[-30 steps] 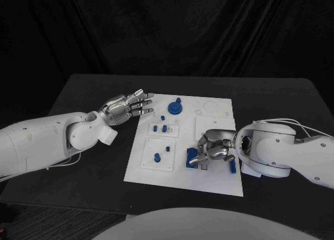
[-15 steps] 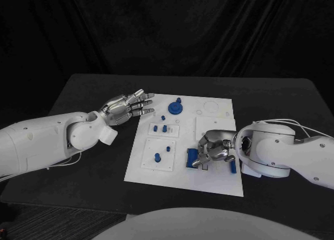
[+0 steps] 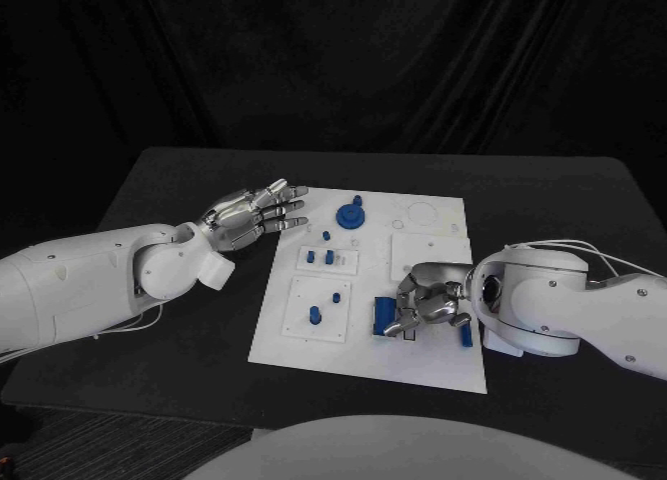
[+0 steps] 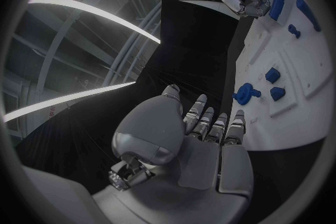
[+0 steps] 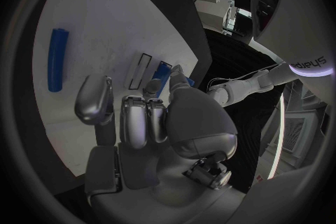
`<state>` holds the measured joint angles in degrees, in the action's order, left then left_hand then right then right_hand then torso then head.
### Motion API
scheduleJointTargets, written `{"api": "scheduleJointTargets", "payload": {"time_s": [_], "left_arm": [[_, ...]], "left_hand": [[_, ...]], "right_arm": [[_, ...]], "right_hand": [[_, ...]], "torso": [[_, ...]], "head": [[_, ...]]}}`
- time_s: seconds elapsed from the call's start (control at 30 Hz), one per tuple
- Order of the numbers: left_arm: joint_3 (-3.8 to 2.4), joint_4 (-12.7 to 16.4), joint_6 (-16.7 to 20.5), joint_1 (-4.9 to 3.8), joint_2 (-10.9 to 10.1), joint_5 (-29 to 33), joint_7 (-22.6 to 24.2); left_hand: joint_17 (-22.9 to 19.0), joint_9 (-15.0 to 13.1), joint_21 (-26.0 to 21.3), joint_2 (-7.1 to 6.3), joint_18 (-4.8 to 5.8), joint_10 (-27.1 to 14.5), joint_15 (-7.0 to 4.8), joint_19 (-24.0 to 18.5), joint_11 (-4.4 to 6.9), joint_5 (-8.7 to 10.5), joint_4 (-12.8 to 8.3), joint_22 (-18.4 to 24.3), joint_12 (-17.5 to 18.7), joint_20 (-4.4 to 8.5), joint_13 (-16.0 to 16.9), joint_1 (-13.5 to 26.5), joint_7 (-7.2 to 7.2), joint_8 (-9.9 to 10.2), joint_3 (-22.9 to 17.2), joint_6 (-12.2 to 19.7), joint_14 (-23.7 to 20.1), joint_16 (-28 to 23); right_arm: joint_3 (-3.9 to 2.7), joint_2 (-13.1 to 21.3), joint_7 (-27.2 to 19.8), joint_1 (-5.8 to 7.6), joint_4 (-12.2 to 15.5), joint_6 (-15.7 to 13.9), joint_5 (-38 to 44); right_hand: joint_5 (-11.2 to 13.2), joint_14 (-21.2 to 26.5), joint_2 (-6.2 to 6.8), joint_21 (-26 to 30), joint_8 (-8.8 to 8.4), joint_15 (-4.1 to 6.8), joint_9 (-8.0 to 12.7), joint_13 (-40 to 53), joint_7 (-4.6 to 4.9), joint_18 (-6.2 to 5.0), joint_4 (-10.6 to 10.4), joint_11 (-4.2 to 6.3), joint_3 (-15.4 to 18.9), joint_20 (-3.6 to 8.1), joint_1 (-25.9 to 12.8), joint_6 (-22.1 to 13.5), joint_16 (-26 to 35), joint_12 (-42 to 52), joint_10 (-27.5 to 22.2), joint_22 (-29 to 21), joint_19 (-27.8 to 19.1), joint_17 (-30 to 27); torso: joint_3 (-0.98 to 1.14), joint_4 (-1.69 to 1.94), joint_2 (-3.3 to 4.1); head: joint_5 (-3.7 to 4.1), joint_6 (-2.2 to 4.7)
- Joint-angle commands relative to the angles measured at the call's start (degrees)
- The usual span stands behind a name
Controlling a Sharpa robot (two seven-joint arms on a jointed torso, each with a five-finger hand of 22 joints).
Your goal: Assemble the parts on the task board
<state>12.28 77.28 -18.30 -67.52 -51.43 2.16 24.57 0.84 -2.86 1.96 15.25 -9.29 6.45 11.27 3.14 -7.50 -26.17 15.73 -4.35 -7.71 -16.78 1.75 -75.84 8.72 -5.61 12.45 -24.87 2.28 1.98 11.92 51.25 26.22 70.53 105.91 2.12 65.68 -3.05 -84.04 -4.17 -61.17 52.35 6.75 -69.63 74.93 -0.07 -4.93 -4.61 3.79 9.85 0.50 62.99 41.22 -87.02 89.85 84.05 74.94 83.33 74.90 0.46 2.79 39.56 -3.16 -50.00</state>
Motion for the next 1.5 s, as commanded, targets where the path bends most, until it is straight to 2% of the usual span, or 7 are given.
{"api": "scheduleJointTargets", "payload": {"time_s": [0.03,0.2,0.23,0.3,0.5,0.73,1.5], "left_arm": [[-0.04,0.01,-1.11,0.12,-0.01,0.0,0.58],[-0.04,0.04,-1.05,0.14,-0.17,0.0,0.55],[-0.04,0.05,-1.03,0.14,-0.2,0.0,0.52],[-0.04,0.06,-0.96,0.14,-0.26,0.0,0.48],[-0.04,0.1,-0.51,0.14,-0.37,0.01,0.6],[-0.04,0.16,-0.16,0.14,-0.33,0.01,0.71],[-0.04,0.0,-0.19,0.15,-0.15,0.01,0.93]], "left_hand": [[0.05,-0.07,0.32,0.1,0.25,0.19,0.06,0.44,-0.39,-0.33,-0.32,-0.01,-0.28,-0.05,0.08,-0.51,0.26,-0.24,-0.1,-0.14,0.2,0.28],[0.06,-0.08,0.32,0.13,0.26,0.22,0.05,0.45,-0.42,-0.36,-0.34,-0.01,-0.32,-0.05,0.09,-0.54,0.27,-0.28,-0.13,-0.2,0.21,0.29],[0.06,-0.08,0.32,0.13,0.26,0.26,0.04,0.46,-0.44,-0.37,-0.36,0.0,-0.37,-0.05,0.1,-0.55,0.27,-0.29,-0.14,-0.2,0.22,0.31],[0.06,-0.08,0.32,0.13,0.26,0.26,0.04,0.46,-0.44,-0.37,-0.36,0.0,-0.37,-0.05,0.1,-0.55,0.27,-0.29,-0.14,-0.2,0.22,0.31],[0.07,-0.11,0.36,0.08,0.26,0.44,-0.04,0.52,-0.6,-0.41,-0.43,-0.05,-0.56,-0.05,0.15,-0.6,0.32,-0.4,-0.17,-0.43,0.27,0.35],[0.11,-0.16,0.43,-0.07,0.24,0.69,-0.14,0.65,-0.71,-0.45,-0.53,-0.14,-0.8,-0.04,0.19,-0.65,0.41,-0.58,-0.17,-0.72,0.38,0.46],[0.14,-0.18,0.48,-0.11,0.21,0.98,-0.05,0.74,-0.81,-0.55,-0.59,-0.17,-1.06,-0.04,0.23,-0.69,0.53,-0.74,-0.22,-0.87,0.51,0.56]], "right_arm": [[-0.02,1.09,0.35,-0.12,0.66,-1.98,0.38],[-0.03,3.72,-1.21,1.61,1.91,-6.16,-2.65],[-0.03,4.23,-1.27,2.25,2.04,-6.58,-4.01],[-0.03,5.39,-0.81,3.86,2.21,-6.66,-7.35],[-0.03,8.41,4.76,8.28,1.81,-0.47,-12.41],[-0.01,10.45,8.68,9.8,0.54,6.14,-12.05],[0.02,12.81,10.25,4.71,-0.47,8.44,-6.68]], "right_hand": [[0.24,-4.5,0.14,0.39,-3.05,0.52,2.21,15.07,0.0,-0.38,-2.59,0.48,1.21,0.34,-3.26,-0.58,0.4,0.15,5.95,7.95,0.03,7.09],[0.03,-4.51,-2.51,0.33,-15.88,-0.28,14.42,15.07,1.14,-0.31,-8.64,-0.57,2.65,-0.26,-9.0,4.82,0.42,0.15,5.95,8.0,0.1,6.97],[-1.13,-4.43,-4.25,0.39,-24.5,-1.56,22.97,15.07,1.62,-0.48,-11.37,-1.79,2.73,-0.57,-10.21,8.26,0.58,0.15,5.95,7.99,0.06,6.54],[-1.38,-4.38,-4.9,0.54,-31.22,-1.9,29.93,15.07,3.31,-0.34,-11.27,-2.16,3.6,-1.62,-12.36,10.43,0.66,0.15,5.95,7.95,-0.03,6.26],[-1.68,-4.27,-6.65,1.5,-37.09,-1.76,36.85,15.07,3.17,-0.56,-11.88,-2.49,4.59,-1.81,-15.39,14.98,0.86,0.15,5.95,7.68,-0.28,5.66],[-20.92,-3.93,-3.93,3.08,-40.97,-1.84,41.13,15.07,3.32,-0.82,-3.29,-2.55,0.33,-1.84,-4.1,17.13,1.61,0.15,5.95,7.22,-0.66,3.95],[-13.49,-3.97,-3.03,3.35,-38.3,-0.28,38.59,15.07,1.07,-0.86,-1.23,-0.62,-1.5,-0.53,-3.91,24.1,1.72,0.15,5.95,7.18,-0.36,3.6]], "torso": [[0.0,0.0,0.01],[0.02,0.0,0.01],[0.02,-0.01,0.0],[0.01,-0.03,-0.03],[0.0,0.01,-0.03],[-0.01,-0.01,-0.02],[-0.01,0.0,0.0]], "head": [[0.05,0.0],[-0.24,0.0],[-0.27,0.0],[-0.25,0.0],[-0.13,0.0],[0.12,0.0],[1.47,0.0]]}}
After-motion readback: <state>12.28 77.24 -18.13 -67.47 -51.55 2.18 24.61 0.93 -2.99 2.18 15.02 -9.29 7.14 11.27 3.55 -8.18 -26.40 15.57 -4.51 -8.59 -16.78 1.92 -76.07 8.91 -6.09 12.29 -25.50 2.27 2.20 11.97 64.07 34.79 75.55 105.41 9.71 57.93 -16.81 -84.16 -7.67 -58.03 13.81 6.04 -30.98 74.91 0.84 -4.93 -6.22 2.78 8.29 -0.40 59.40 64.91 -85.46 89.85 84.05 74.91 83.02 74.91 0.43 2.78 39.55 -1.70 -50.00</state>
